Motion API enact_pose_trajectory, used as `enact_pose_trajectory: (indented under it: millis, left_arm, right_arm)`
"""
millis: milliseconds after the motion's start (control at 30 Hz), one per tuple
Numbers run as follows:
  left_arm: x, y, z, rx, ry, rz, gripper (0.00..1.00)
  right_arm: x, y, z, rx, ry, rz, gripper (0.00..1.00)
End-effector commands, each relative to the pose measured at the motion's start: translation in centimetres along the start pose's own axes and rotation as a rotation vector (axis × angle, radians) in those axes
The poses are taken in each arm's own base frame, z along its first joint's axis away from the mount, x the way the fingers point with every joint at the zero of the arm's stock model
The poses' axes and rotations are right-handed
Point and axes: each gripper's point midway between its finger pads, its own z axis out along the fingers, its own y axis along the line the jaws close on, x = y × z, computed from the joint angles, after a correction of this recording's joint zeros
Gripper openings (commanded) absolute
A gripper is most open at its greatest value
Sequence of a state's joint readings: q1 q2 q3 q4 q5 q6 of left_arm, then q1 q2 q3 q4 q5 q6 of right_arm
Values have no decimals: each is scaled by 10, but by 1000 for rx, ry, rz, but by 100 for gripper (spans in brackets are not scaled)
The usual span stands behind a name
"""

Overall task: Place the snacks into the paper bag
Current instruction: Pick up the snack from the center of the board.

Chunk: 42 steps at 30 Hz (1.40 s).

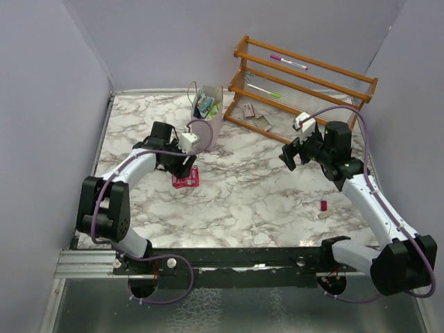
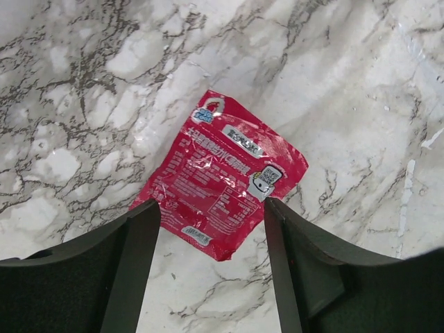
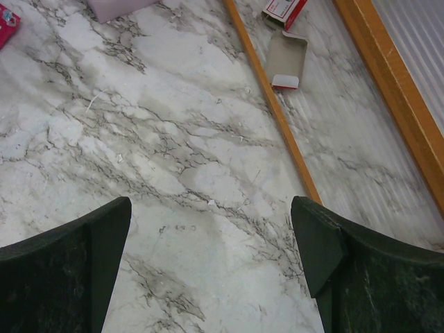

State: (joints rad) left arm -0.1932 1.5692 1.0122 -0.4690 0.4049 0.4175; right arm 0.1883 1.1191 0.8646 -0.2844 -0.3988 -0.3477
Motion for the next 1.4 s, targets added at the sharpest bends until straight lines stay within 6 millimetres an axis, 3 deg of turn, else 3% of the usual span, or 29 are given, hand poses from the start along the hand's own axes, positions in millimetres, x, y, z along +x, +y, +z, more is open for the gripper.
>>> enact_pose_trajectory:
  millis: [0, 300, 800, 1067, 1367]
  left_arm:
    - [5, -4, -1, -68, 21, 175, 66]
    - [14, -7, 8, -75, 90, 296, 68]
    - [24, -23, 30, 61, 150, 285, 71]
    - [43, -25, 38, 106, 232, 284, 72]
    - [56, -27, 38, 137, 294, 283, 82]
  right_arm:
    - [0, 0, 1, -7, -8, -18, 99]
    - [0, 0, 0, -6, -8, -19, 99]
    - [2, 0, 1, -10, -4, -19, 99]
    - [1, 0, 1, -11, -4, -19, 99]
    - [3, 0, 2, -12, 1, -17, 99]
